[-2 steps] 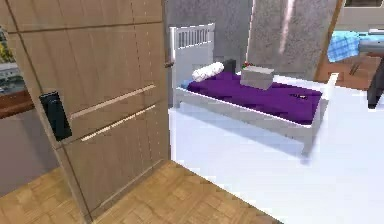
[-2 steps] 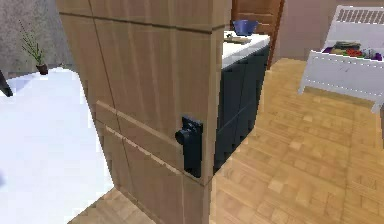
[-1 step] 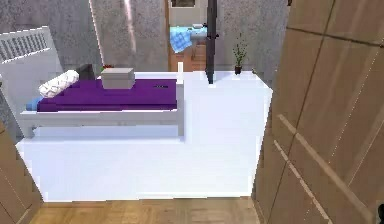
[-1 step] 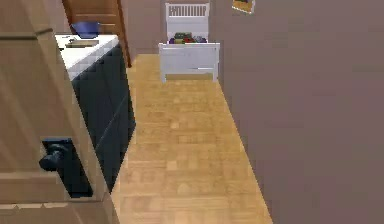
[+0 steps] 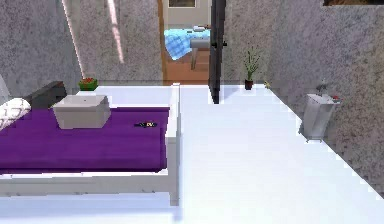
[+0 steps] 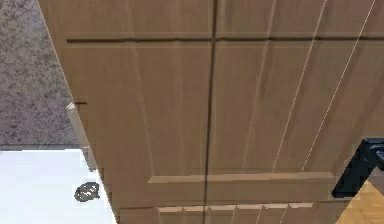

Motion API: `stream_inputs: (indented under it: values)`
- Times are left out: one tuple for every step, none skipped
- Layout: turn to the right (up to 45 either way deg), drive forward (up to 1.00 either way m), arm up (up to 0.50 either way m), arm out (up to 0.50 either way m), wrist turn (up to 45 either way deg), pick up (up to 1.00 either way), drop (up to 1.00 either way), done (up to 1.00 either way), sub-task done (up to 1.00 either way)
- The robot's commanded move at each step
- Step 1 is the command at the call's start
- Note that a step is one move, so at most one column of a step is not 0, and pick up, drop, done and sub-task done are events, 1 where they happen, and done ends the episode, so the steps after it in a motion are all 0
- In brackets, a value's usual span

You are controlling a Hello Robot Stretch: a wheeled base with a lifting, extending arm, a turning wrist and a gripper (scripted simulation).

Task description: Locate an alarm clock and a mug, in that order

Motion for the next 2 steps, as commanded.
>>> stream_inputs:
  values:
    - [0.0, 0.4, 0.0, 0.0, 0.0, 0.0, 0.0, 0.0, 0.0]
    - [27.0, 0.0, 0.0, 0.0, 0.0, 0.0, 0.0, 0.0, 0.0]
